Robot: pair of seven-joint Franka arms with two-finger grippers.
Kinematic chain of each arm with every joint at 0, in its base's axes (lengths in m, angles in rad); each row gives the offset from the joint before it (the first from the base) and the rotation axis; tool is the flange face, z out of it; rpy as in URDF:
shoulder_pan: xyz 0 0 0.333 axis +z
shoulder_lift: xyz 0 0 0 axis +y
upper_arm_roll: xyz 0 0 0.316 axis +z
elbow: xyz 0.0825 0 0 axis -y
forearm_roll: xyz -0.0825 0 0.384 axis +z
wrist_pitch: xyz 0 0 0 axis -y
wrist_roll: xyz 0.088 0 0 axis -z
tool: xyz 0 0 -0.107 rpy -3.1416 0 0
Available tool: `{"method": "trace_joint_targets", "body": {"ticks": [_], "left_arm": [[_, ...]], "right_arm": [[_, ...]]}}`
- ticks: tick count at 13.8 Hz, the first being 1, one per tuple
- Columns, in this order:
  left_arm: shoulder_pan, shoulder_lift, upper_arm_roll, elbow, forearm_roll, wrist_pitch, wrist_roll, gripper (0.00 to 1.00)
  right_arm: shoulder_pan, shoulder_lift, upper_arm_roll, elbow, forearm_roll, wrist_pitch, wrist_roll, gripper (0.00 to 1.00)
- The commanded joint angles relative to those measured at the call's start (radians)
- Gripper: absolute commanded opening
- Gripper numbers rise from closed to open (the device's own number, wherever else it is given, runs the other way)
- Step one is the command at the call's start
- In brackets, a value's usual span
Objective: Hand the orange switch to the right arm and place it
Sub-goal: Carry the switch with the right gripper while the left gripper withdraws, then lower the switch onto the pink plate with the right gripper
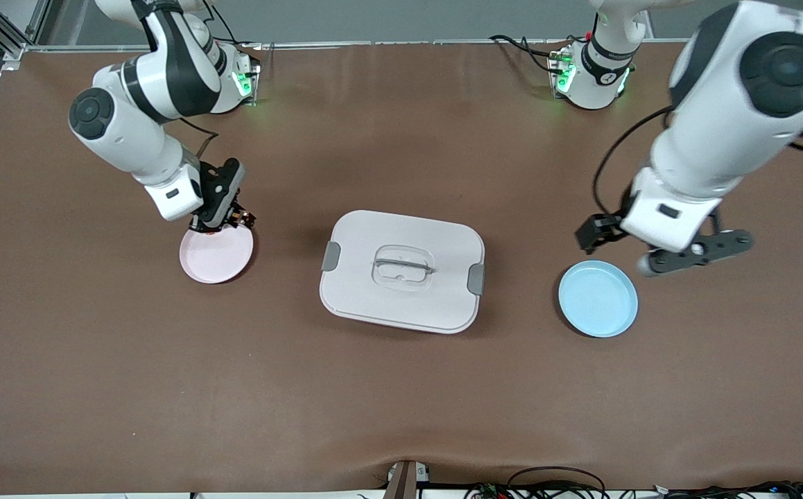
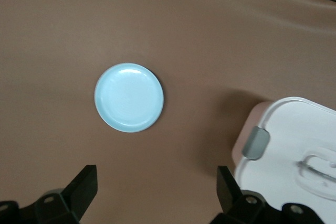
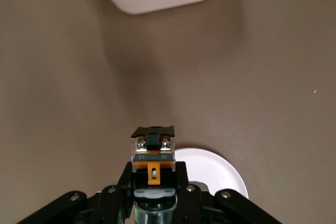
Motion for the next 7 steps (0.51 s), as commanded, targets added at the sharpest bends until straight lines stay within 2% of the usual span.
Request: {"method": "trace_joint_targets", "body": {"ticks": [1,4,7], "left_arm": [[0.077,-0.039,-0.005,-0.016,0.016,-0.011,0.118,1.00],[0.137,-0.054,-0.005,-0.016,0.016,-0.013,0.182,1.00],[0.160,-0.060,-0.005,-0.015,0.014,-0.031,0.227,1.00]], "right_arm": [[-0.065,-0.026,0.016,-0.048,-0.024,0.021,-0.163,0.00],[-0.093,-0.024,0.016,-0.095,-0.027,0.082,-0.257,0.00],[-0.111,-0.010,0.016,-0.176,-0.039,0.237,-0.332,0.00]]}}
